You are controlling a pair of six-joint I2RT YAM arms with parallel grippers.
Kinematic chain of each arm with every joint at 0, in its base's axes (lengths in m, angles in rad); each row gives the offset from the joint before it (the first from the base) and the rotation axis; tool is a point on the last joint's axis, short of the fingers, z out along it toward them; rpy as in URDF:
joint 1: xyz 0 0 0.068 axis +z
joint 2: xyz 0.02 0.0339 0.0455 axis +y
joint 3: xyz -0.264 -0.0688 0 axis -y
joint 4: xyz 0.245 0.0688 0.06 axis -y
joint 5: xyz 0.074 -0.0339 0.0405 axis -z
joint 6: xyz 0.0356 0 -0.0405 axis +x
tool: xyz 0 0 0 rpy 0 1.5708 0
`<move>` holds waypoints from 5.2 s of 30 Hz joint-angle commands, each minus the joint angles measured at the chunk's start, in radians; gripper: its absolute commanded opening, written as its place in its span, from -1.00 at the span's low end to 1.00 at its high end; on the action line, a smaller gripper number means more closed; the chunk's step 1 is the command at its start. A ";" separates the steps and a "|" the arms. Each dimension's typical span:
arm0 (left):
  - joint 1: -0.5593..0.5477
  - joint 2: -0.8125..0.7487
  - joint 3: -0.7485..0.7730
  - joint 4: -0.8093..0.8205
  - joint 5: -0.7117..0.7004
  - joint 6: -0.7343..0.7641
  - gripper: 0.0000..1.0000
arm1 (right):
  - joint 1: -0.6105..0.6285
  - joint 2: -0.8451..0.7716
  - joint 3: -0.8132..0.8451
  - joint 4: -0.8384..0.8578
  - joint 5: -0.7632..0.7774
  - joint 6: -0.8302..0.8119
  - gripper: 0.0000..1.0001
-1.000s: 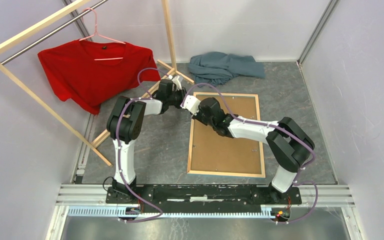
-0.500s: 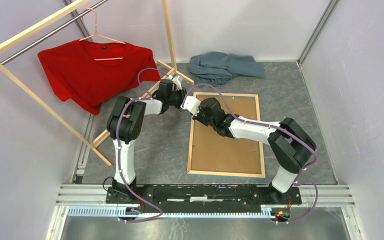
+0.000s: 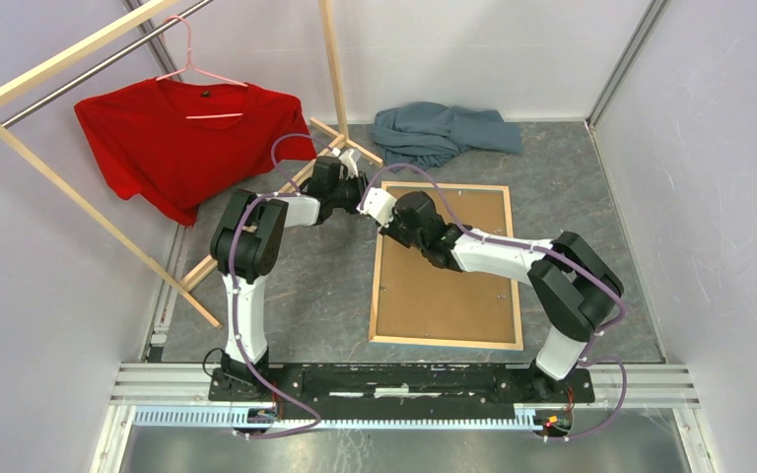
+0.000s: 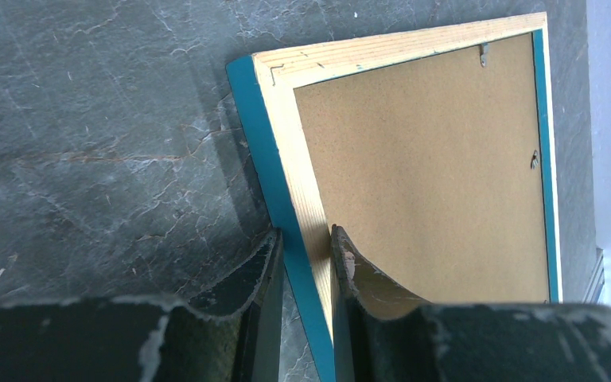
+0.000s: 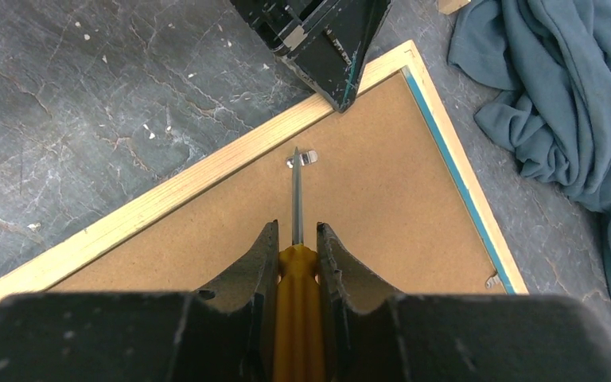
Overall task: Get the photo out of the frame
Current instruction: Release the photo frame item from the photo frame.
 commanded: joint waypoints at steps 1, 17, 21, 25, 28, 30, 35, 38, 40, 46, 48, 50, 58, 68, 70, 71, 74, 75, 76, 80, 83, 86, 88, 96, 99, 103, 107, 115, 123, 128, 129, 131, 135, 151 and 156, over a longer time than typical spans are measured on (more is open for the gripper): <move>-0.006 0.056 -0.012 -0.094 0.003 -0.020 -0.59 | -0.004 -0.031 0.004 0.075 -0.019 0.025 -1.00; -0.006 0.054 -0.012 -0.094 0.004 -0.020 -0.59 | -0.002 0.050 0.060 0.031 0.048 0.004 -1.00; -0.007 0.054 -0.013 -0.094 0.005 -0.021 -0.59 | -0.002 0.047 0.064 0.015 0.042 -0.006 -1.00; -0.007 0.054 -0.012 -0.094 0.006 -0.021 -0.59 | -0.002 0.039 0.064 0.001 0.041 -0.017 -1.00; -0.006 0.054 -0.012 -0.094 0.006 -0.021 -0.59 | -0.002 0.035 0.064 -0.009 0.028 -0.024 -1.00; -0.007 0.054 -0.012 -0.094 0.006 -0.021 -0.59 | -0.002 0.035 0.065 -0.017 0.011 -0.026 -1.00; -0.007 0.054 -0.012 -0.094 0.006 -0.021 -0.59 | -0.003 0.038 0.078 -0.048 -0.002 -0.049 -1.00; -0.006 0.051 -0.012 -0.094 0.006 -0.021 -0.59 | -0.003 0.033 0.080 -0.067 -0.002 -0.059 -1.00; -0.006 0.052 -0.012 -0.094 0.006 -0.021 -0.59 | -0.003 0.029 0.079 -0.070 0.002 -0.063 -1.00; -0.006 0.053 -0.012 -0.094 0.006 -0.023 -0.59 | -0.003 0.022 0.082 -0.087 -0.002 -0.075 -1.00; -0.007 0.050 -0.012 -0.094 0.006 -0.023 -0.58 | -0.003 0.021 0.084 -0.096 -0.008 -0.078 -1.00; -0.006 0.052 -0.012 -0.094 0.006 -0.023 -0.59 | -0.003 0.019 0.087 -0.108 -0.013 -0.083 -1.00; -0.007 0.052 -0.012 -0.095 0.003 -0.021 -0.59 | -0.003 -0.003 0.085 -0.130 -0.009 -0.115 -1.00; -0.006 0.053 -0.014 -0.098 -0.006 -0.021 -0.59 | -0.004 -0.005 0.093 -0.184 -0.037 -0.135 -1.00; -0.006 0.053 -0.014 -0.098 -0.007 -0.021 -0.58 | -0.003 -0.006 0.094 -0.192 -0.037 -0.141 -1.00; -0.007 0.053 -0.014 -0.099 -0.009 -0.020 -0.59 | -0.003 -0.005 0.096 -0.198 -0.038 -0.145 -1.00; -0.006 0.053 -0.013 -0.100 -0.009 -0.020 -0.59 | -0.003 0.002 0.100 -0.208 -0.038 -0.149 -1.00; -0.005 0.054 -0.012 -0.100 -0.009 -0.020 -0.59 | -0.003 0.005 0.102 -0.208 -0.037 -0.148 -1.00; -0.006 0.054 -0.012 -0.100 -0.008 -0.020 -0.58 | -0.003 0.010 0.103 -0.210 -0.037 -0.149 -1.00; -0.006 0.054 -0.012 -0.100 -0.007 -0.020 -0.59 | -0.002 0.025 0.109 -0.196 -0.036 -0.141 -1.00; -0.007 0.059 -0.011 -0.100 -0.007 -0.020 -0.59 | 0.001 0.032 0.132 -0.195 -0.023 -0.137 -1.00; -0.006 0.066 -0.008 -0.101 -0.005 -0.021 -0.59 | 0.005 0.016 0.145 -0.196 0.012 -0.149 -1.00; -0.007 0.063 -0.006 -0.106 -0.004 -0.020 -0.59 | 0.007 -0.012 0.155 -0.235 0.020 -0.175 -1.00; -0.007 0.054 -0.007 -0.106 -0.004 -0.019 -0.59 | 0.005 -0.339 -0.047 -0.313 -0.157 -0.289 -1.00; -0.007 0.059 -0.007 -0.106 -0.002 -0.022 -0.59 | 0.004 -0.415 -0.124 -0.361 -0.320 -0.283 -1.00; -0.007 0.054 -0.008 -0.105 -0.004 -0.020 -0.59 | 0.005 -0.474 -0.226 -0.361 -0.477 -0.313 -1.00; -0.006 0.056 -0.008 -0.105 -0.003 -0.019 -0.59 | 0.006 -0.482 -0.274 -0.345 -0.564 -0.332 -1.00; -0.006 0.066 -0.006 -0.105 -0.006 -0.015 -0.59 | 0.010 -0.503 -0.355 -0.197 -0.571 -0.283 -1.00; -0.007 0.067 -0.005 -0.105 -0.003 -0.016 -0.59 | 0.013 -0.447 -0.357 -0.128 -0.630 -0.201 -1.00; -0.006 0.066 -0.005 -0.105 -0.001 -0.017 -0.59 | 0.016 -0.470 -0.367 -0.108 -0.646 -0.208 -1.00; -0.007 0.067 -0.005 -0.105 0.000 -0.018 -0.59 | 0.017 -0.473 -0.370 -0.094 -0.648 -0.204 -1.00; -0.008 0.071 -0.005 -0.105 0.001 -0.021 -0.59 | 0.019 -0.466 -0.367 -0.088 -0.647 -0.192 -1.00; -0.008 0.071 -0.005 -0.105 0.004 -0.023 -0.59 | 0.028 -0.439 -0.365 -0.077 -0.632 -0.185 -1.00; -0.008 0.070 -0.005 -0.105 0.005 -0.023 -0.59 | 0.057 -0.390 -0.368 -0.066 -0.523 -0.220 -1.00; -0.009 0.072 -0.006 -0.105 0.006 -0.024 -0.59 | 0.057 -0.386 -0.373 -0.044 -0.478 -0.214 -1.00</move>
